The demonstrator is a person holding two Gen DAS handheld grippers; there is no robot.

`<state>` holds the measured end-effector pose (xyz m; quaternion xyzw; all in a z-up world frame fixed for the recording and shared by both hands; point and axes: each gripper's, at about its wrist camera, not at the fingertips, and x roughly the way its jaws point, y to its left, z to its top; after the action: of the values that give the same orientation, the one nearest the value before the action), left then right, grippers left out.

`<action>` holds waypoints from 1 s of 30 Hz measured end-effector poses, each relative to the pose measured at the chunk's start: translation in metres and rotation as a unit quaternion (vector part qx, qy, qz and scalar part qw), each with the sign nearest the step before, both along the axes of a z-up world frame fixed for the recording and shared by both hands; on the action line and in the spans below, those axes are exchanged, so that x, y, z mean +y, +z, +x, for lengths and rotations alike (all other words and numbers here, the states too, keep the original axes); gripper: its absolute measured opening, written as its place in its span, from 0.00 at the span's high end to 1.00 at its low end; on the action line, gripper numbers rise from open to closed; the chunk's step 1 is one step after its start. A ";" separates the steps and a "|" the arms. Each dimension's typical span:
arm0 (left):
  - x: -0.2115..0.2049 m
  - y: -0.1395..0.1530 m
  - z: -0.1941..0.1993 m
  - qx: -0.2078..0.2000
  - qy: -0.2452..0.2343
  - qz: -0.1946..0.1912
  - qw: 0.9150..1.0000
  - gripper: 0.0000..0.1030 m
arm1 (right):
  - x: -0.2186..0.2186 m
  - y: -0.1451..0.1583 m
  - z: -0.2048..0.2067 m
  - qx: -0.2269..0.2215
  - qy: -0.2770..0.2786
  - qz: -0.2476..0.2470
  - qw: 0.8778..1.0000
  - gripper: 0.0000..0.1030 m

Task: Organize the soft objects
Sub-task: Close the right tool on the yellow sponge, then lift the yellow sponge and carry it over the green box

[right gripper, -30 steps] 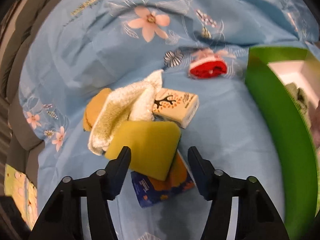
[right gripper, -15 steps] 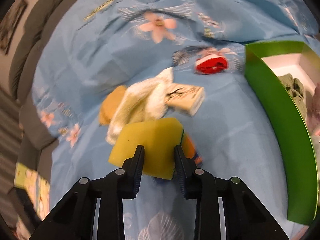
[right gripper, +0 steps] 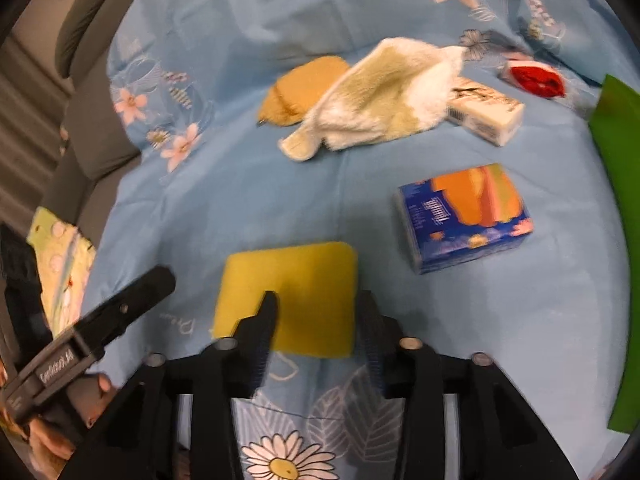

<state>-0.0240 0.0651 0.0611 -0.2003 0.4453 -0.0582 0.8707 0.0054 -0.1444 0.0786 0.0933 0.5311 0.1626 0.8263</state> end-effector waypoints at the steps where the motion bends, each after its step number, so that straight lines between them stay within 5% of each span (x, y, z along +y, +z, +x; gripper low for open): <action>1: 0.000 -0.001 -0.001 0.002 -0.004 -0.004 1.000 0.15 | -0.004 0.003 0.000 -0.004 -0.009 0.005 1.000 0.36; 6: -0.005 -0.001 -0.004 -0.001 -0.018 -0.019 1.000 0.19 | -0.019 0.018 -0.001 -0.018 -0.033 0.050 0.998 0.34; 10: -0.021 -0.004 -0.005 0.010 -0.060 -0.050 0.997 0.41 | -0.017 0.005 0.005 0.009 -0.035 0.065 0.997 0.36; 17: -0.048 -0.023 0.002 0.045 -0.094 -0.040 0.994 0.67 | -0.010 -0.011 0.015 0.030 -0.034 0.069 0.997 0.54; 21: -0.053 -0.022 0.004 0.038 -0.098 -0.027 0.994 0.68 | -0.004 -0.022 0.020 0.033 -0.032 0.050 0.998 0.65; 30: -0.053 0.010 -0.007 -0.022 -0.092 -0.018 0.995 0.70 | -0.011 0.007 0.014 -0.005 -0.046 0.085 0.995 0.65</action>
<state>-0.0305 0.0124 0.0713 -0.1732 0.4415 -0.1505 0.8674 0.0197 -0.1556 0.0851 0.1865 0.5068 0.1698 0.8243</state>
